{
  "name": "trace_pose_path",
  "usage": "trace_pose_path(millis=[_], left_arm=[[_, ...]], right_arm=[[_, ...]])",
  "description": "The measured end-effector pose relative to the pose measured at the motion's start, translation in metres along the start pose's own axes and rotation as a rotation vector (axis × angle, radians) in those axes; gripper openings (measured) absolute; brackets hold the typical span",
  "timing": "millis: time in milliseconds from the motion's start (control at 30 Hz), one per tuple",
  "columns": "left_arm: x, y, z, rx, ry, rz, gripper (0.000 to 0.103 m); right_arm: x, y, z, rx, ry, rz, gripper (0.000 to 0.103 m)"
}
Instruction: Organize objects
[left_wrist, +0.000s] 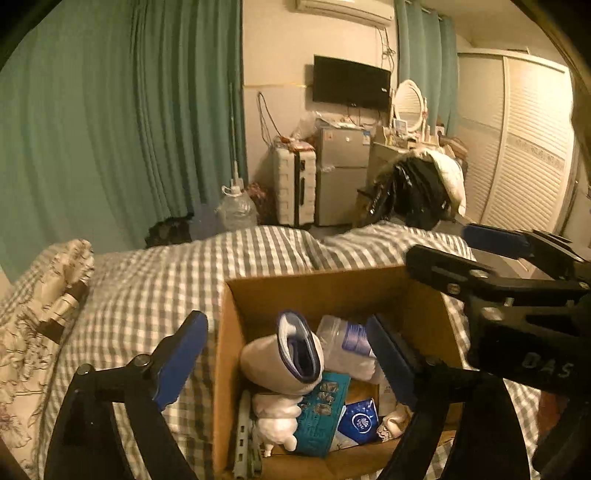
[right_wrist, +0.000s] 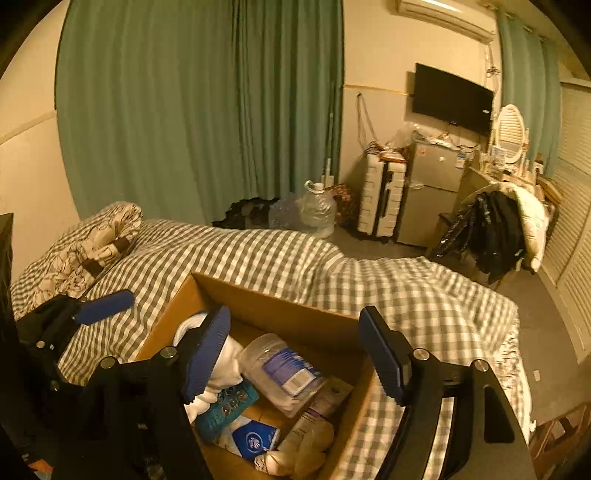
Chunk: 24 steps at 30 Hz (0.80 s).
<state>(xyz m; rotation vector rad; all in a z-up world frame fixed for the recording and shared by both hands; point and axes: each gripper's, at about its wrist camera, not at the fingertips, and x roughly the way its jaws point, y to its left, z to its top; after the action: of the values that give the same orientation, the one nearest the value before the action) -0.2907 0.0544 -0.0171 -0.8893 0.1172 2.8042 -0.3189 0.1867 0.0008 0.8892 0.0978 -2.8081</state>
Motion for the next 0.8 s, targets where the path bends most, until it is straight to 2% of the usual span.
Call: trace_pose_path(millis=[200,267,400,433,600,733,800], left_arm=[[-0.062,0.002,0.022,-0.032,-0.096,0.025,0.103],[-0.089,0.001,0.028,-0.039,-0.143,0.026,0.103],[-0.147,0.002,0.035,-0.055,-0.230,0.028,0.103],[-0.159,0.002,0.035,-0.061,-0.250,0.029,0.103],[-0.214,0.003,0.025,-0.082,-0.329,0.048,0.103],[-0.243,0.006,0.008,-0.088,-0.371,0.093,0.103],[-0.250,0.008,-0.004,-0.100,-0.384,0.089,0.103]], right_arm=[[-0.066,0.001,0.018,0.013,-0.059,-0.068,0.084],[-0.096,0.003,0.024,0.013,-0.089,-0.094,0.091],[-0.153,0.012,0.030,0.008,-0.147,-0.150,0.097],[-0.168,0.015,0.029,0.012,-0.164,-0.164,0.102],[-0.227,0.026,0.018,0.045,-0.235,-0.193,0.103],[-0.257,0.028,0.000,0.068,-0.268,-0.203,0.103],[-0.268,0.031,-0.012,0.076,-0.297,-0.208,0.103]])
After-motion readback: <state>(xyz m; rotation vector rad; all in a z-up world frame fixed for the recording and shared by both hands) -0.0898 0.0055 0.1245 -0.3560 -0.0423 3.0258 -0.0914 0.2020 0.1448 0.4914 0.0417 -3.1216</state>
